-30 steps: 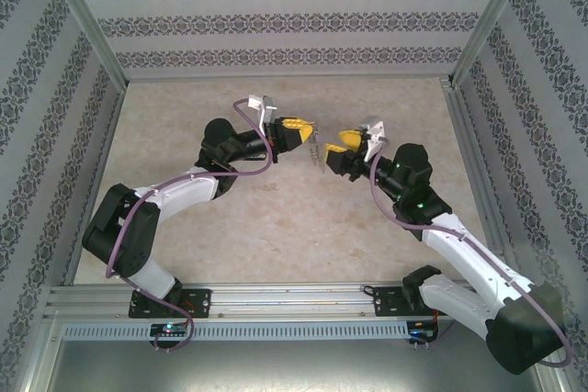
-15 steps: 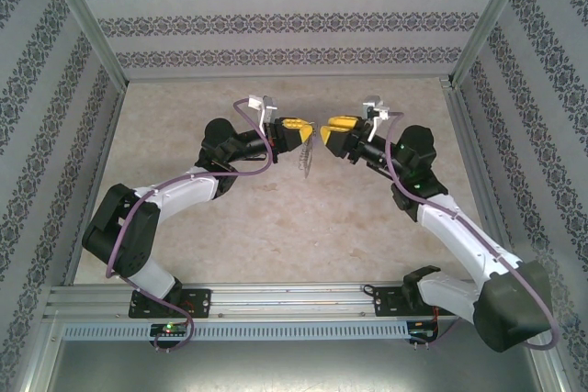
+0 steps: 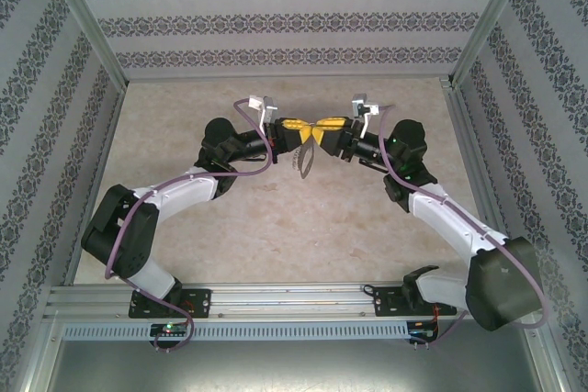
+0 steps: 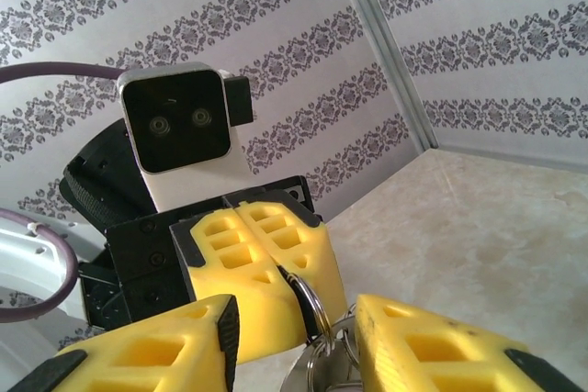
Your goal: Put the keys on the keyring
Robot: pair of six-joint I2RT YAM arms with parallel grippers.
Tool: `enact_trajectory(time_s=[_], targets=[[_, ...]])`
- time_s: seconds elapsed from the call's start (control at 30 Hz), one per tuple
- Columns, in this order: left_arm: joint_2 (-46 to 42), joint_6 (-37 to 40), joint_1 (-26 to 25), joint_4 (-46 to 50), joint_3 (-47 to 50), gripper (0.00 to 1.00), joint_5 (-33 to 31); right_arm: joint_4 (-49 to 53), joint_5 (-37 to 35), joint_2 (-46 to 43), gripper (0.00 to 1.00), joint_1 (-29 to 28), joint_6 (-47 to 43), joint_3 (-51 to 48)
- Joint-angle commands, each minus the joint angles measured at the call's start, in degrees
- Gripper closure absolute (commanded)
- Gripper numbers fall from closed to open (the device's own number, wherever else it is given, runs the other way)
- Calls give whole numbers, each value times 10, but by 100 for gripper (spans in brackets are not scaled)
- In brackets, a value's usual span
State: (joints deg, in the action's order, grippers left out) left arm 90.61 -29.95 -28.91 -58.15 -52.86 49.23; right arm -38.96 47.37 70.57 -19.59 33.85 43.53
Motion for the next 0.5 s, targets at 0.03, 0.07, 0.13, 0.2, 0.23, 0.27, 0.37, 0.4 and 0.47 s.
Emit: enact_trajectory(time_s=[0.03, 0.07, 0.13, 0.2, 0.23, 0.27, 0.37, 0.4, 0.47], targets=[[-23, 14, -7, -2, -19, 100, 11, -52, 29, 10, 66, 7, 15, 23], [-22, 13, -7, -2, -20, 100, 11, -57, 31, 11, 68, 7, 18, 23], [-23, 14, -7, -1, -20, 100, 12, -59, 32, 13, 73, 7, 19, 23], [-24, 14, -7, 0, -21, 100, 13, -60, 32, 13, 78, 7, 20, 23], [-23, 15, -8, -1, -21, 100, 13, -60, 33, 13, 81, 8, 20, 23], [-24, 14, -8, -1, -21, 100, 12, -61, 34, 13, 84, 9, 21, 23], [-23, 15, -8, 0, -22, 100, 12, -61, 38, 14, 86, 9, 21, 22], [-23, 15, -8, 1, -22, 100, 12, -61, 39, 15, 88, 9, 20, 22], [-23, 14, -8, 1, -23, 100, 12, -62, 42, 13, 92, 10, 20, 20]])
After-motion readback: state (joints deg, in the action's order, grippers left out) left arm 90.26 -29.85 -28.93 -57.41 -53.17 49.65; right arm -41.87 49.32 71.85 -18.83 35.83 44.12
